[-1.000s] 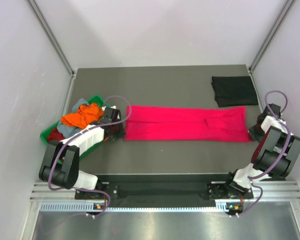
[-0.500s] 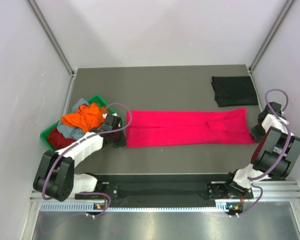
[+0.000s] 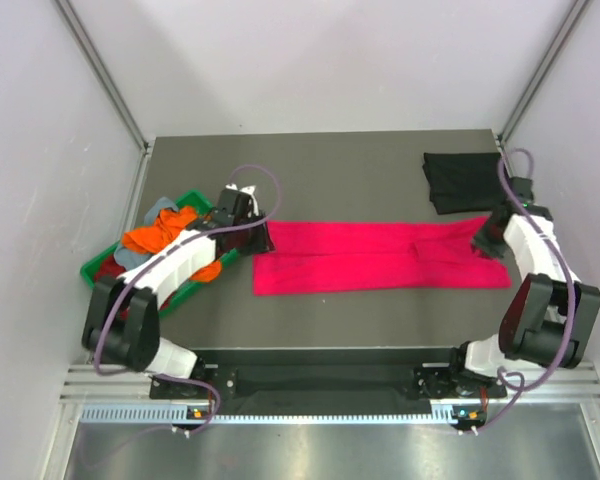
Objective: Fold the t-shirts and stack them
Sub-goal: Fold the tshirt
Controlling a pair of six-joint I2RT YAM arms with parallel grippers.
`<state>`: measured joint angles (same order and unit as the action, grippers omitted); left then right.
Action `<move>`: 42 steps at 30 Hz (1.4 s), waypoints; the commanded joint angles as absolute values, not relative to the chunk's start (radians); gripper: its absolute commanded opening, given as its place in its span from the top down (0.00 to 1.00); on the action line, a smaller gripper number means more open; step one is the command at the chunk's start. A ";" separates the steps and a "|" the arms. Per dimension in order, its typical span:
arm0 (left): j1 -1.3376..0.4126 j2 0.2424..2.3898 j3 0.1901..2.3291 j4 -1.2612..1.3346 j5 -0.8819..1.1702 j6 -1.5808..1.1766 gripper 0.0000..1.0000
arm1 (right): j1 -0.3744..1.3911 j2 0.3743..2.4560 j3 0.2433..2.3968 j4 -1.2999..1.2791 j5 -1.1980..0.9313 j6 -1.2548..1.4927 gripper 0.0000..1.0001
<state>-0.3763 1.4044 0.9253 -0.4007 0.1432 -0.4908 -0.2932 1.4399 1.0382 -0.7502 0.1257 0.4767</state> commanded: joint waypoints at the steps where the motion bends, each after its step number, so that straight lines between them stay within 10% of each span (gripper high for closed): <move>1: -0.380 1.535 1.006 -0.367 0.195 -0.420 0.64 | -0.155 1.374 1.023 -0.743 -0.021 0.476 0.85; 5: -0.379 1.682 1.115 -0.432 0.199 -0.393 0.67 | -0.011 1.364 0.953 -0.661 -0.129 0.463 1.00; 25: -0.403 1.844 1.235 -0.606 -0.201 -0.382 0.73 | 0.081 1.348 0.796 -0.600 -0.012 0.440 1.00; 42: -0.494 1.717 1.141 -0.464 0.106 -0.413 0.71 | 0.081 1.410 0.753 -0.511 0.097 0.485 1.00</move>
